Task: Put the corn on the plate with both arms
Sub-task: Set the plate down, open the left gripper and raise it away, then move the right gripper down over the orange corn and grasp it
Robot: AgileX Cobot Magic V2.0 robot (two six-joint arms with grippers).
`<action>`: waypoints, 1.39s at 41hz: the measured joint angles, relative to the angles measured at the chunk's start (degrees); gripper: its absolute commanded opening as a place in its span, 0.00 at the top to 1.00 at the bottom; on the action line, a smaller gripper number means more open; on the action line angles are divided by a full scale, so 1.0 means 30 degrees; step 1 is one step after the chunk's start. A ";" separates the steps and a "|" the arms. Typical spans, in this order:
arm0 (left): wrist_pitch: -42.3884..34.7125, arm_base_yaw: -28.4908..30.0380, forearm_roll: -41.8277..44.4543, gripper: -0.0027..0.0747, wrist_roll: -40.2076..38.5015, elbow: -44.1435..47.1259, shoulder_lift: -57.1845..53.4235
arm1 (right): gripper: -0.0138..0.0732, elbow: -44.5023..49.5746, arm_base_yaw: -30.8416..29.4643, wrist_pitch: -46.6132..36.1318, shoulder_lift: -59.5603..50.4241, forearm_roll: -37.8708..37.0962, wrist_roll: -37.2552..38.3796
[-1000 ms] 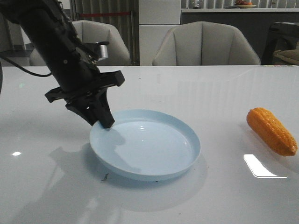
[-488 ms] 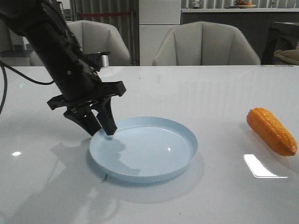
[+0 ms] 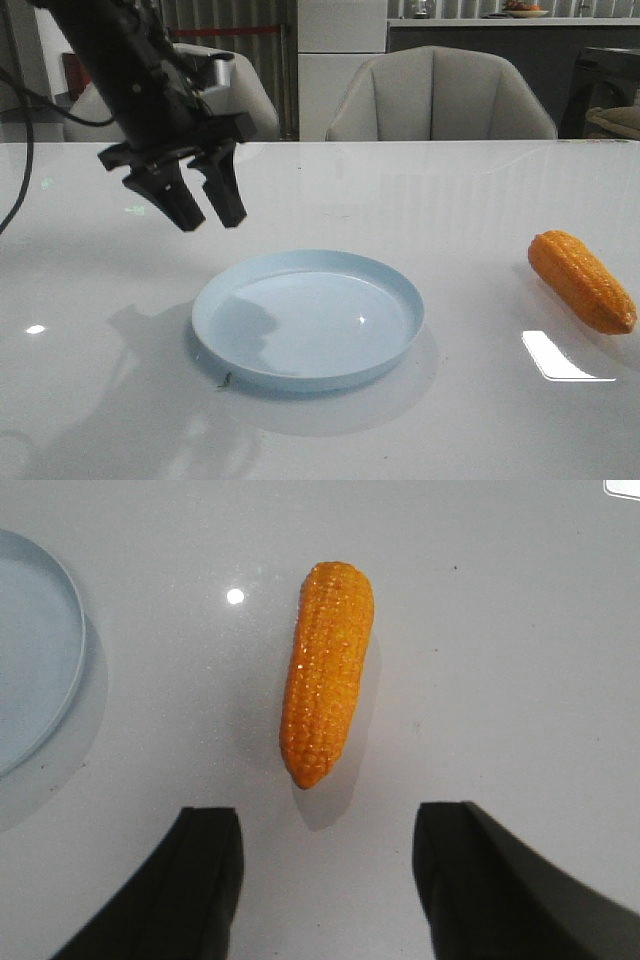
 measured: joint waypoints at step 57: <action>-1.0057 0.6917 0.2689 0.45 0.0864 1.7649 -1.8605 | 0.28 0.0000 0.0000 0.0318 0.0000 0.0000 0.0000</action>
